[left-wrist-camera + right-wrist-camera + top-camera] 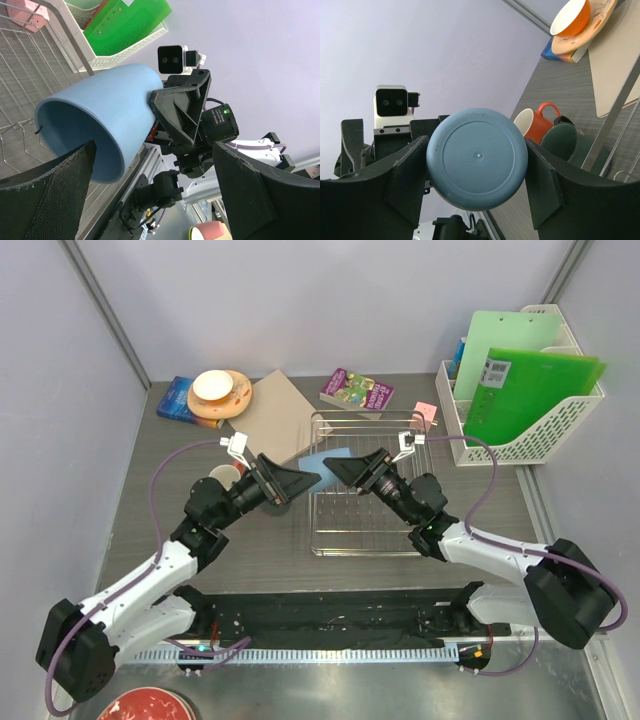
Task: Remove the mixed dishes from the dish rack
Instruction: Pick up the cup from the dish rack.
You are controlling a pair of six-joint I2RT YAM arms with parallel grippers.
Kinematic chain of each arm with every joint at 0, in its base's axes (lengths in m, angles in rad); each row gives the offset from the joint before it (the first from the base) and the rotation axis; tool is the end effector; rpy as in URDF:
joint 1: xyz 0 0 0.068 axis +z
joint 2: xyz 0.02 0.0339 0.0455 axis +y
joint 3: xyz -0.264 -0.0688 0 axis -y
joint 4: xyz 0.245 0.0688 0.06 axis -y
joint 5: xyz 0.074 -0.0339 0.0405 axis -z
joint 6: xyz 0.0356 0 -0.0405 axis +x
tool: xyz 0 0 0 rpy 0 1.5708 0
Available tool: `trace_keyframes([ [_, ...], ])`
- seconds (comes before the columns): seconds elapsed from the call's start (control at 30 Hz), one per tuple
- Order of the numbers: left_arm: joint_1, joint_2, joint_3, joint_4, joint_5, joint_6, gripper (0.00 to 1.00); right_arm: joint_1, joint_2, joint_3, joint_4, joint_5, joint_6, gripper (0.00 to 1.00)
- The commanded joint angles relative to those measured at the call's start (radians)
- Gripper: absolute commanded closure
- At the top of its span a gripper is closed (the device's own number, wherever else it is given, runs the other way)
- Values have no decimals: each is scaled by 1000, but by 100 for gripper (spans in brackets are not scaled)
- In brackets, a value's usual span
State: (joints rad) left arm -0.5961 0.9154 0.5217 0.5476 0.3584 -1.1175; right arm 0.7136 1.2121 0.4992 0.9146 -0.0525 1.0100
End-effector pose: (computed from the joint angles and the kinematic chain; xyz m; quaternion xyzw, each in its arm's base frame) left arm 0.1704 -0.1307 0.3007 -0.0342 0.6535 -0.6407 0.4017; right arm 0.1948 0.1711 0.2678 0.0732 0.6282 0.5986 0.4916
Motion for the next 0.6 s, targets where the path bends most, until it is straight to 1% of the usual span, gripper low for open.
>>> trace_keyframes([
  [0.0,-13,13,40,71,-18,24,4,-3,9,38,125,-41,32,99],
  [0.03,-14,14,38,71,-21,24,9,-2,10,38,127,-46,32,99],
  [0.1,-14,16,38,71,-22,27,21,-2,12,38,121,-61,32,99],
  [0.13,-14,17,40,68,-22,28,35,-2,15,38,118,-66,33,99],
  [0.17,-14,19,44,63,-24,30,42,-2,17,38,115,-72,35,99],
  [0.2,-14,22,49,42,-27,30,45,-2,15,36,98,-73,35,99],
  [0.23,-13,23,55,23,-26,30,68,-2,14,35,89,-75,33,99],
  [0.27,-14,31,69,9,-22,38,84,-3,12,32,81,-73,32,99],
  [0.3,-14,34,73,-1,-16,36,96,-2,7,30,61,-78,26,99],
  [0.33,-14,40,75,-2,-12,35,100,-2,6,30,50,-81,24,99],
  [0.4,-14,51,81,2,5,28,100,-2,0,33,20,-99,13,97],
  [0.47,-14,56,87,3,16,28,100,-3,-9,48,-14,-115,-14,84],
  [0.5,-16,51,93,-21,13,39,100,-2,-14,58,-70,-128,-31,74],
  [0.53,-16,48,103,-55,10,50,100,-3,-29,88,-115,-127,-75,40],
  [0.57,-14,39,141,-104,-1,73,100,-2,-46,113,-196,-103,-103,26],
])
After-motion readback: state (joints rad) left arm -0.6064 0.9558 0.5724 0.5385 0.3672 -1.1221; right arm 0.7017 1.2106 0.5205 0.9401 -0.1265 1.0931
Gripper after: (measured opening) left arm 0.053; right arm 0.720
